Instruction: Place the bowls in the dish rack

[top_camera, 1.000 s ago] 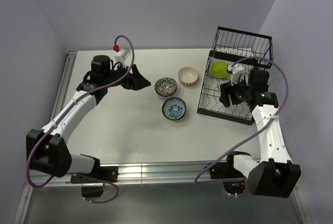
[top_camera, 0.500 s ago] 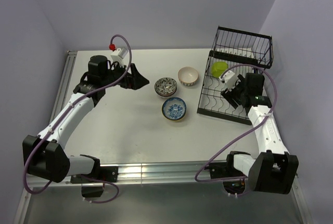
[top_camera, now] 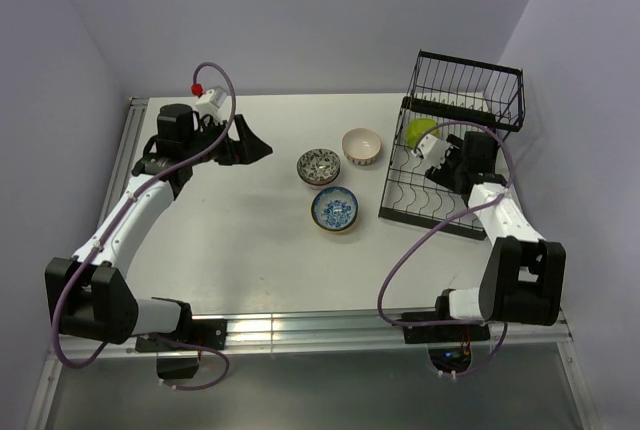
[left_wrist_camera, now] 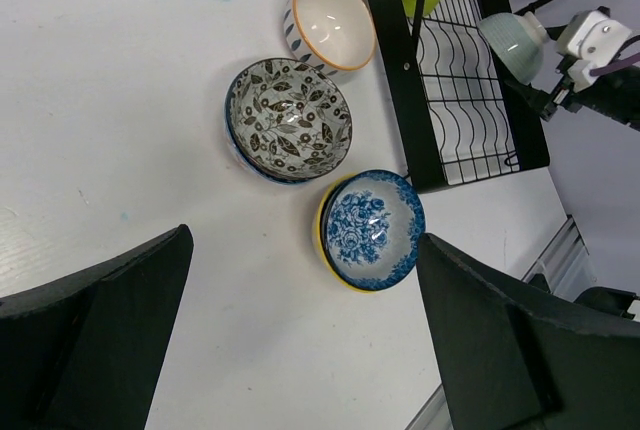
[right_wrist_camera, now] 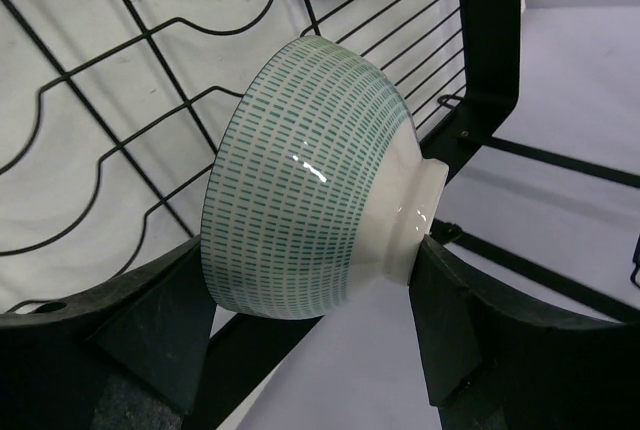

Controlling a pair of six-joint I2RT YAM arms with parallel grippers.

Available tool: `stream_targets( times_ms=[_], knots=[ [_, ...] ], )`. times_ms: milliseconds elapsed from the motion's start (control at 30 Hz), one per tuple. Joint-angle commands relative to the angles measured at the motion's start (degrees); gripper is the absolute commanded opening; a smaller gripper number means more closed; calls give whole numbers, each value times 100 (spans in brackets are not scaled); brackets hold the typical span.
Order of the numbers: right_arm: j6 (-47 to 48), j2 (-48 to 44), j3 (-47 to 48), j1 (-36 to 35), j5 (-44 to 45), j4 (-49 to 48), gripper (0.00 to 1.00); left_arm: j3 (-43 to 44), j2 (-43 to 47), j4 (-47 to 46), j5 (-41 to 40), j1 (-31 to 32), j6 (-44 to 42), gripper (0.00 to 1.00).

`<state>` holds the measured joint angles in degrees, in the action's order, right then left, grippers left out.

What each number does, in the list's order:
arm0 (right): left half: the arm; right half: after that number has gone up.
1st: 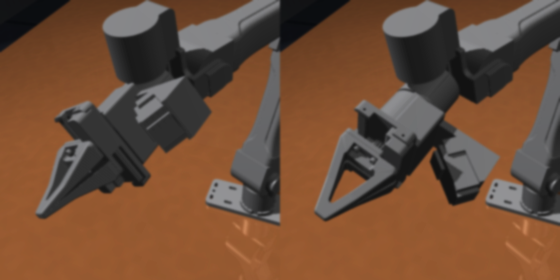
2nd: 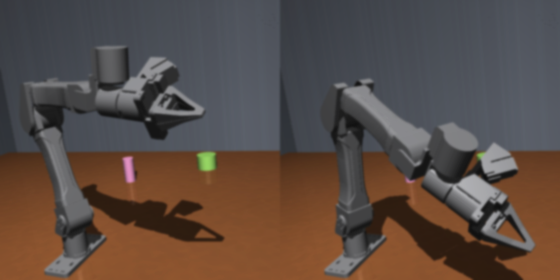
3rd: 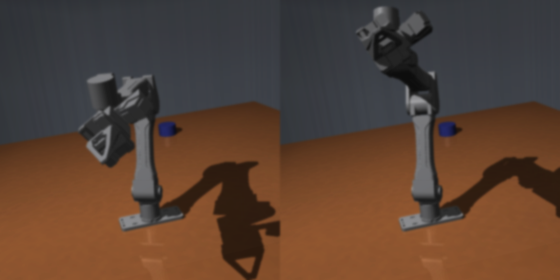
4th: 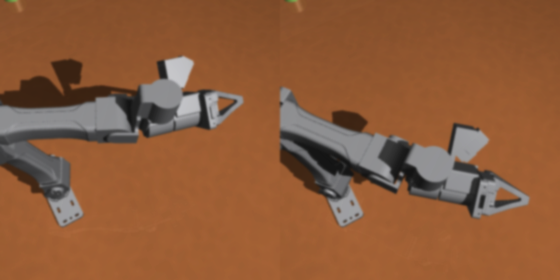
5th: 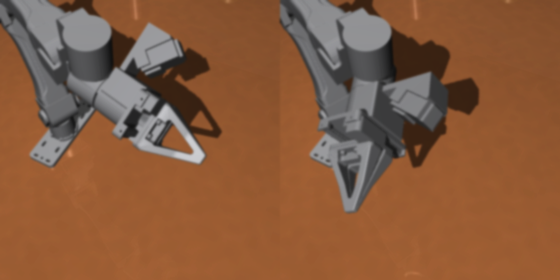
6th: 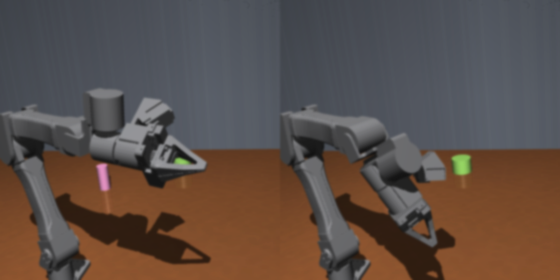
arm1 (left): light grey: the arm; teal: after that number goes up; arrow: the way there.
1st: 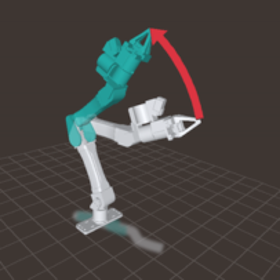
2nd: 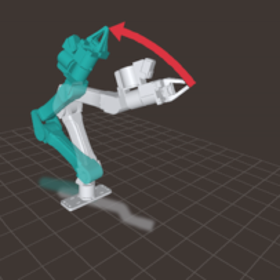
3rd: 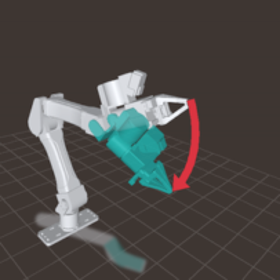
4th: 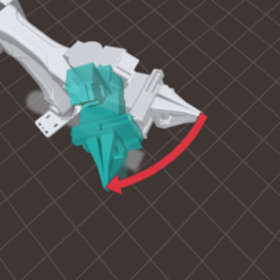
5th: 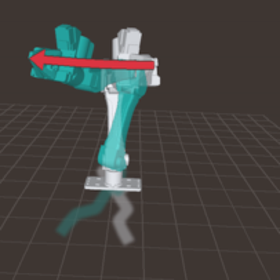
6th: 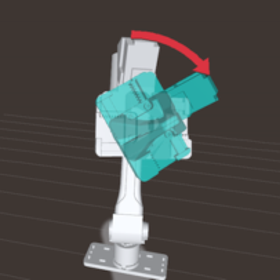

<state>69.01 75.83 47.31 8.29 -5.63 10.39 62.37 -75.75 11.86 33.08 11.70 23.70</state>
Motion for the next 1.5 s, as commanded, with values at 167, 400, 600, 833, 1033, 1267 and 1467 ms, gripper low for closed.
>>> stream_targets(
  times_ms=[167, 400, 600, 833, 1033, 1267, 1467],
  knots=[
    [807, 827, 287, 155, 264, -1619, 0, -76, 24, -245, -65, -98, 117, 99],
    [965, 1442, 473, 190, 343, -2285, 0, -129, -36, -289, -135, -125, 99, 99],
    [1140, 1759, 297, 190, 466, -3155, 0, -85, -142, -342, -135, -142, 134, 99],
    [1141, 2225, 472, 199, 676, -3614, 0, -76, -221, -351, -170, -151, 108, 99],
    [1158, 2506, 780, 243, 712, -3544, 0, -76, -221, -315, -188, -160, 47, 100],
    [1299, 2709, 990, 269, 695, -3518, 38, -102, -248, -342, -214, -168, 47, 100],
    [1264, 2797, 1307, 278, 616, -2903, 82, -93, -230, -316, -162, -195, 38, 100]
  ],
)
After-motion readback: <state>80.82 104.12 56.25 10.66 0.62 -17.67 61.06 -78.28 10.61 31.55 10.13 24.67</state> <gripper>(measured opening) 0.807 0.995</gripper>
